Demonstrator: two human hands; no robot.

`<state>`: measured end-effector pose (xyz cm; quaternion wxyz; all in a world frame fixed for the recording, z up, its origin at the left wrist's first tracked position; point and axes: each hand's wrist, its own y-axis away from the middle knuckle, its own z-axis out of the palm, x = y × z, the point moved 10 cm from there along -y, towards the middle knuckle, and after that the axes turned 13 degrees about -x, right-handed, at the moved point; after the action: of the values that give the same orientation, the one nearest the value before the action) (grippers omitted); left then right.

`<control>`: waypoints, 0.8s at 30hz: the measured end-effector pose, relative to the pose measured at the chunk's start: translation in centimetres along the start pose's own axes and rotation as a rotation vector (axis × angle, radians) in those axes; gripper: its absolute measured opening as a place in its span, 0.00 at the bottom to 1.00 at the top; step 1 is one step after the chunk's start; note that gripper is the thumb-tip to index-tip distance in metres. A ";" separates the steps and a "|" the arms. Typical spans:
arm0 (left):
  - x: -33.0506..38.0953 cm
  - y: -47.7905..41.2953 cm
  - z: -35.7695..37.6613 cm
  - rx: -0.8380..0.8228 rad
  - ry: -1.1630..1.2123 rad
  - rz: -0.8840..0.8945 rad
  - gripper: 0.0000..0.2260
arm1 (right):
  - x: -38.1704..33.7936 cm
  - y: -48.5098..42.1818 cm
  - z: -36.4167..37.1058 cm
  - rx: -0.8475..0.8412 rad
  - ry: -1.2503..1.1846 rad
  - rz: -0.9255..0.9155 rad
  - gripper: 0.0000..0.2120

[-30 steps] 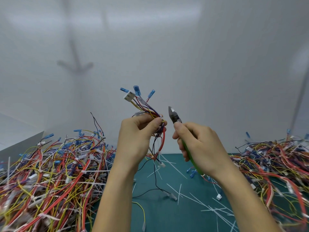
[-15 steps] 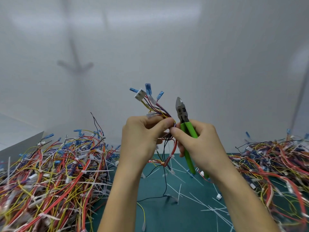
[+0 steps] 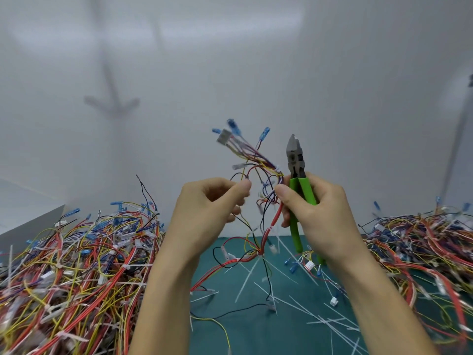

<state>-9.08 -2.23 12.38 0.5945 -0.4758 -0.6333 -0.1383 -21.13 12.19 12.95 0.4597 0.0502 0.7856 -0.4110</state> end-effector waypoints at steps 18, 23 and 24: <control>-2.3 -0.4 3.1 0.007 0.524 -0.136 0.06 | 1.9 -0.2 3.0 -0.201 0.082 0.078 0.09; -2.7 -0.5 1.6 0.093 0.625 -0.093 0.05 | 3.3 0.0 2.4 -0.175 -0.017 0.216 0.13; -2.7 -0.5 1.5 0.104 0.633 -0.087 0.05 | 3.6 0.0 2.4 -0.176 -0.018 0.253 0.16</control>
<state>-10.84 -2.60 9.81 0.7790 -0.3506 -0.4428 -0.2722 -21.56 9.47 9.56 0.5174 0.1044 0.8019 -0.2799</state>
